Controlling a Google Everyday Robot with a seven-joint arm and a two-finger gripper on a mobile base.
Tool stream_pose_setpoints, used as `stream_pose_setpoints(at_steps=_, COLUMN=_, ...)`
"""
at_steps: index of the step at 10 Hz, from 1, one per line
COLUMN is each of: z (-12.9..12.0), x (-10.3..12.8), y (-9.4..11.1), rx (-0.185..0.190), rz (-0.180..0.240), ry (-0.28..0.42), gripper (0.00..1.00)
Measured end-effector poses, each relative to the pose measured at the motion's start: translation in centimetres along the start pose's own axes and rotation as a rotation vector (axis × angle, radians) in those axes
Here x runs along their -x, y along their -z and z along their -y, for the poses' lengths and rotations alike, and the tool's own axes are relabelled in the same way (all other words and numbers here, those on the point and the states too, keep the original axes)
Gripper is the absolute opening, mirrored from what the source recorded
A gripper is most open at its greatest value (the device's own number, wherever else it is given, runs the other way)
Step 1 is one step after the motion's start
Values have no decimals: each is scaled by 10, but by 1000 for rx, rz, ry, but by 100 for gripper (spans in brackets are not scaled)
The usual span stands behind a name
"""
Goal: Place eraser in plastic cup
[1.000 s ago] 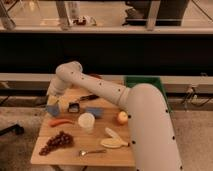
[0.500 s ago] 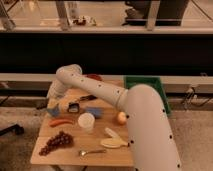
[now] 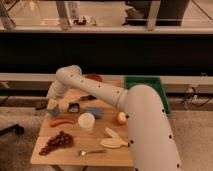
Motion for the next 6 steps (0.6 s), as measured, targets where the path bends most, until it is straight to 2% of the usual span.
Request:
stream_pose_setpoints(at_steps=1, z=1, x=1, y=0, rx=-1, rz=-1, ry=1, gripper=8)
stream_pose_setpoints(at_steps=2, z=2, x=-1, y=-1, rx=0, rz=-3, ry=0, gripper=14)
stream_pose_setpoints(at_steps=6, z=4, x=-5, y=-3, rx=4, rz=-22, ry=-13, gripper=55)
